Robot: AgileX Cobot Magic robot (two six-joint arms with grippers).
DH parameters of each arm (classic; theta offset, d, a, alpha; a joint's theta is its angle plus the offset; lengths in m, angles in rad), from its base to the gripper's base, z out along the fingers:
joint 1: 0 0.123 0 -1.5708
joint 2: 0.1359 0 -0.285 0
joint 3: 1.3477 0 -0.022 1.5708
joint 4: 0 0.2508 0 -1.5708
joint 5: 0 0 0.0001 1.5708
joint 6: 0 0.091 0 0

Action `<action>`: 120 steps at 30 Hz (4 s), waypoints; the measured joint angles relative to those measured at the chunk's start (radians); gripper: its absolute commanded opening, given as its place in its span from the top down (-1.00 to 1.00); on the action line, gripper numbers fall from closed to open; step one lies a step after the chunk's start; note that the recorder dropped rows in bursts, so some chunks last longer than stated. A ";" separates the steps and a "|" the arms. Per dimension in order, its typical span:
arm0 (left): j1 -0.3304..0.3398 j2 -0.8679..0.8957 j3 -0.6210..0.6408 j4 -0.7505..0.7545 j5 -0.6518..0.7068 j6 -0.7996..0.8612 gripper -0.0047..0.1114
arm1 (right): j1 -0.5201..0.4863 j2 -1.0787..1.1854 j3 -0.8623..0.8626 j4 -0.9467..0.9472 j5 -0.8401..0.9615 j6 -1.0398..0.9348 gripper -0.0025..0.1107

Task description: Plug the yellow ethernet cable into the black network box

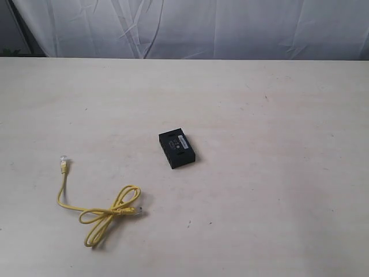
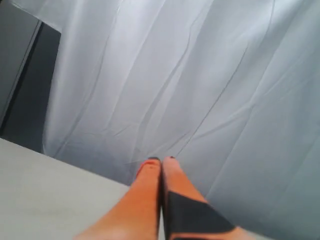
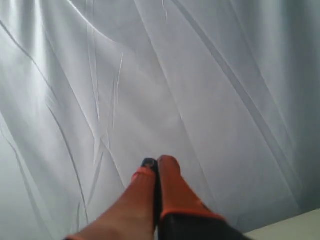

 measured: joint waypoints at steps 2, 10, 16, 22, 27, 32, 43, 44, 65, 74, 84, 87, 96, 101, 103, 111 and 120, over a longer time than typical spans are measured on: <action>0.000 0.066 -0.048 0.064 0.054 0.000 0.92 | 0.000 0.060 -0.050 -0.047 0.034 0.000 0.97; 0.000 0.332 -0.245 0.229 0.308 0.100 0.92 | 0.000 0.279 -0.225 -0.181 0.226 -0.019 0.97; 0.000 0.497 -0.344 0.285 0.492 0.170 0.92 | 0.000 0.473 -0.353 -0.152 0.392 -0.166 0.97; 0.000 0.657 -0.392 0.311 0.604 0.178 0.92 | 0.014 0.672 -0.441 0.018 0.517 -0.421 0.97; 0.000 0.768 -0.397 0.327 0.645 0.180 0.92 | 0.090 0.801 -0.459 0.067 0.553 -0.525 0.97; 0.000 0.841 -0.397 0.335 0.648 0.180 0.92 | 0.159 0.922 -0.459 0.073 0.559 -0.558 0.97; 0.000 0.960 -0.397 0.373 0.635 0.180 0.51 | 0.196 1.217 -0.604 0.107 0.633 -0.595 0.97; 0.000 0.971 -0.397 0.377 0.635 0.180 0.44 | 0.196 1.245 -0.630 0.111 0.655 -0.597 0.97; 0.000 1.258 -0.430 0.209 0.543 0.252 0.00 | 0.199 1.667 -0.846 0.511 0.792 -0.960 0.97; -0.088 1.407 -0.464 0.171 0.467 0.279 0.00 | 0.199 1.763 -0.898 0.521 0.786 -1.008 0.97; -0.117 1.459 -0.489 0.283 0.436 0.174 0.00 | 0.263 1.767 -0.900 0.523 0.663 -1.122 0.97; -0.124 1.479 -0.489 0.294 0.436 0.162 0.00 | 0.286 1.774 -0.908 0.525 0.639 -1.156 0.97; -0.163 1.531 -0.497 0.334 0.367 0.127 0.00 | 0.291 1.903 -1.071 0.542 0.784 -1.174 0.97; -0.163 1.565 -0.520 0.349 0.365 0.108 0.00 | 0.293 1.975 -1.095 0.543 0.856 -1.174 0.97; -0.163 1.583 -0.530 0.353 0.363 0.106 0.00 | 0.293 1.993 -1.097 0.543 0.856 -1.174 0.97; -0.168 1.635 -0.546 0.358 0.362 0.106 0.00 | 0.293 2.003 -1.099 0.546 0.846 -1.174 0.97; -0.204 1.679 -0.560 0.372 0.349 0.091 0.00 | 0.293 2.003 -1.099 0.548 0.844 -1.174 0.97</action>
